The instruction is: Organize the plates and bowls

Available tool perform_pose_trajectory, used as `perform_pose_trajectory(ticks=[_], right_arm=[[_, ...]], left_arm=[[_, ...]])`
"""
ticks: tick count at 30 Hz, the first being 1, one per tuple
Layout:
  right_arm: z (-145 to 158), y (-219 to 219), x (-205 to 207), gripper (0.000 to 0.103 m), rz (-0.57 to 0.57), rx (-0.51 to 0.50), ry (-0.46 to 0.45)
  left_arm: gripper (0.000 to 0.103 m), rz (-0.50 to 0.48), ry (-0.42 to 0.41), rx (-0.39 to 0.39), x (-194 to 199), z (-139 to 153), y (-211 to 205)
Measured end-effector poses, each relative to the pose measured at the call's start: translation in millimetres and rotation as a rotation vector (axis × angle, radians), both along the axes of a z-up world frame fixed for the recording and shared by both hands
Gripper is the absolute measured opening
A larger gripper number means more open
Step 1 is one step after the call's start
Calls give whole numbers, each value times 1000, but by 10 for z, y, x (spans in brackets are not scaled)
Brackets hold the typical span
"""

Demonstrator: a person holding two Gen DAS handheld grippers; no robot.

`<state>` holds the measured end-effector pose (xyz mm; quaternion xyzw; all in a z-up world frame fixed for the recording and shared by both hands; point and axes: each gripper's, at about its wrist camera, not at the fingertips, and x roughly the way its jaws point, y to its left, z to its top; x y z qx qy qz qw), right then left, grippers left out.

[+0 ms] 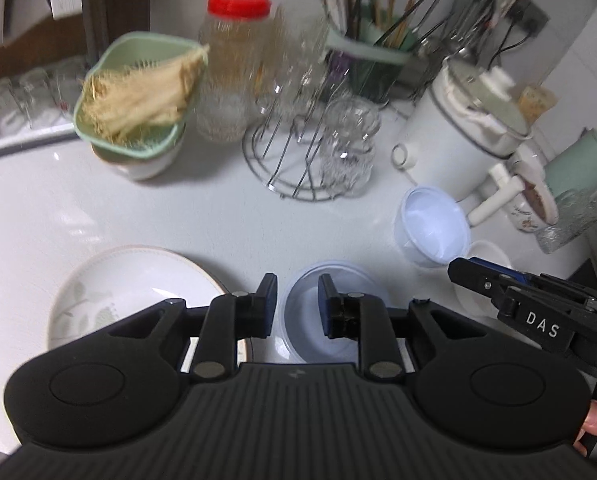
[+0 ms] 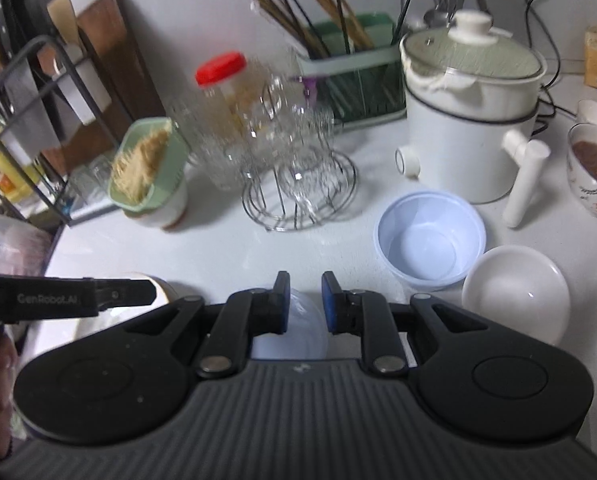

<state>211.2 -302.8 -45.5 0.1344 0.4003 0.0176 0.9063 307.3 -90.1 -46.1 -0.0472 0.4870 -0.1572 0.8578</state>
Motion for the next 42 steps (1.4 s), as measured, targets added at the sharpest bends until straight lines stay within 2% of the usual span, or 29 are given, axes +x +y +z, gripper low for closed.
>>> perform_pose_trajectory(ticks=[4,10,13,14,19,23,24,25,26,28,42], right_arm=[[155,106,-192,21,-51,-3,-34],[326,357,-446,21,-89,-2,-70],[376,458,-549,21,-90,-27,-91],[387,481,-582,21,-95,-34,-93],[468,615,-750,21,-107,-113,-133],[513,663,-868,22,-110,-134,-146],[525,670,-889,26,-112,-140,-147],[534,667,-912,42,-113,-141,-148],[544,663,-942,64,-121,-145,-149],[551,636,-1016,83,-151,-151,-161],[498,261,-1337,83,-340,-133,-128]], left_arm=[[28,-38,-46,-5,-194,194,85],[39,-67,-90,-18,-461,357,265],[53,-56,-126,-2,-591,394,339],[62,-45,-136,2,-635,402,363],[75,-47,-192,0,-846,471,449],[84,-49,-218,-11,-954,507,502],[88,-48,-219,-12,-972,510,509],[90,-46,-220,-12,-988,514,514],[92,-47,-221,-12,-1002,511,513],[93,-57,-217,-11,-1024,494,505],[95,-170,-183,-7,-1012,345,191]])
